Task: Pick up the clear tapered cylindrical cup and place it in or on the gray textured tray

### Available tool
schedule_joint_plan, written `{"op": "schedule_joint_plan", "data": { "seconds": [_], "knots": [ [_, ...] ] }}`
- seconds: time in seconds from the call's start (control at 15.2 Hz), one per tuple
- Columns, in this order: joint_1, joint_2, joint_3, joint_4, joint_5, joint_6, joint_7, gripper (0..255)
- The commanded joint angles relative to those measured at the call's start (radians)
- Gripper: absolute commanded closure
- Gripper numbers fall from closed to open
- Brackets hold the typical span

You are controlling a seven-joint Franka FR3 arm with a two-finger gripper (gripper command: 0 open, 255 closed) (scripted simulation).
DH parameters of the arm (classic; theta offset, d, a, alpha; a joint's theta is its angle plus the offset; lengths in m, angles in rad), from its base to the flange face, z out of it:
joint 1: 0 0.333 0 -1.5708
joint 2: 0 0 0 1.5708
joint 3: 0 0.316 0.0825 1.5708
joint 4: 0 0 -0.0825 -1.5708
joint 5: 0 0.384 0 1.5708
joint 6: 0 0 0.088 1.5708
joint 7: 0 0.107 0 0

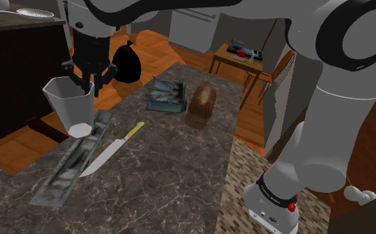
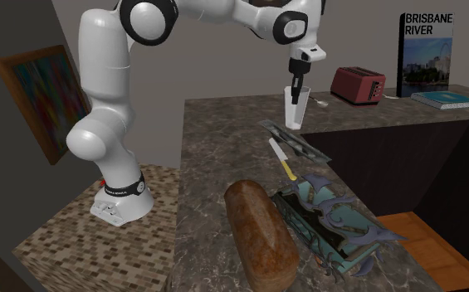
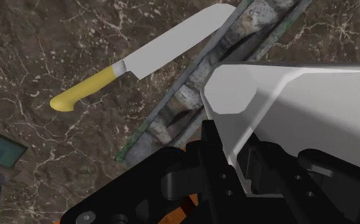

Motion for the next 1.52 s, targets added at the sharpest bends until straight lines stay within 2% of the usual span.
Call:
{"op": "schedule_joint_plan", "data": {
  "seconds": [0.0,0.53,0.99,1.06,1.39,1.45],
  "knots": [
    [0.000,0.004,-0.001,-0.022,-0.001,0.026,-0.001,255],
    [0.000,0.025,-0.005,-0.100,-0.009,0.125,-0.002,255],
    [0.000,0.025,-0.005,-0.100,-0.009,0.125,-0.002,255],
    [0.000,0.026,-0.005,-0.100,-0.009,0.125,-0.002,0],
    [0.000,0.025,-0.005,-0.100,-0.009,0.125,-0.002,0],
    [-0.003,0.013,-0.003,-0.083,-0.004,0.096,-0.005,0]
  ]
}}
